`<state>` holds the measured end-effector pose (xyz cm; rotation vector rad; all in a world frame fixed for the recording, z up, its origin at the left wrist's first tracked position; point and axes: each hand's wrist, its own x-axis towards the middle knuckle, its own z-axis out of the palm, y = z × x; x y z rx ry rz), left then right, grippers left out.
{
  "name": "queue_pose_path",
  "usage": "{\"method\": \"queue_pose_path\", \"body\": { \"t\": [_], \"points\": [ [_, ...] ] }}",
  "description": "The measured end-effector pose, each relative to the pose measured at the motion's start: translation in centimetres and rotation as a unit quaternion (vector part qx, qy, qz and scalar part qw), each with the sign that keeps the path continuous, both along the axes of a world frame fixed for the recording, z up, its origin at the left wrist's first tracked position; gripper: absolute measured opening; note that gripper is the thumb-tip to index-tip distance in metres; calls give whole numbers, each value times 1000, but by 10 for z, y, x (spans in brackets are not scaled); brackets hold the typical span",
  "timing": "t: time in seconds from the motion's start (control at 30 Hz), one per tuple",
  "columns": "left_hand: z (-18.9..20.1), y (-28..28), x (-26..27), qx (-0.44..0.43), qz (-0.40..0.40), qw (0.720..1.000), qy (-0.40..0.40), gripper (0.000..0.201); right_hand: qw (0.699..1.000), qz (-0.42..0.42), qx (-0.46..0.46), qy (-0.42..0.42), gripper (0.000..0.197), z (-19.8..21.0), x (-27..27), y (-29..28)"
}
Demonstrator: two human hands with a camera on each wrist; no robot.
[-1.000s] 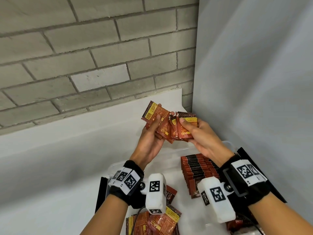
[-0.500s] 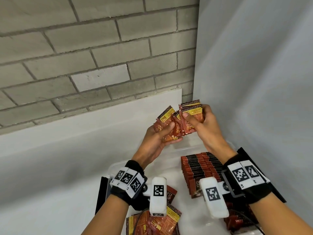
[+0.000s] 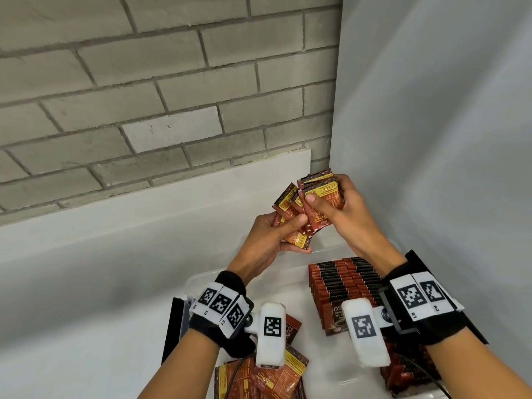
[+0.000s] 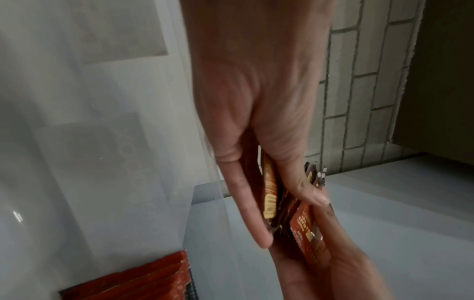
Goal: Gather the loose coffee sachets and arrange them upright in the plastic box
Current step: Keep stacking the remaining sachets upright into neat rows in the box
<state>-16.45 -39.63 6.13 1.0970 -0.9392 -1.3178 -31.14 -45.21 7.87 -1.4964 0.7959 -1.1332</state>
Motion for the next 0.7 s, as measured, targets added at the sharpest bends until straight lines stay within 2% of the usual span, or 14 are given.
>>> {"method": "queue_pose_path", "body": {
  "t": [0.13,0.23,0.33,0.4,0.5,0.6,0.7],
  "points": [
    [1,3,-2,-4,-16,1000,-25,15,999,28,10,14,39,2,-2,0],
    [2,2,-3,-5,-6,999,-40,45,999,39,31,9,33,2,-2,-2],
    [5,3,-2,-11,14,1000,25,71,997,39,62,-17,29,1,0,1],
    [7,5,1,-20,-2,997,75,82,995,44,82,-43,33,2,3,4],
    [9,5,0,-18,-33,994,105,74,991,64,97,-59,36,3,5,8],
    [12,5,-4,-18,-46,994,102,46,991,100,86,-18,33,2,11,16],
    [16,8,-5,-17,-48,993,108,40,989,125,76,20,23,2,15,23]
  ]
}}
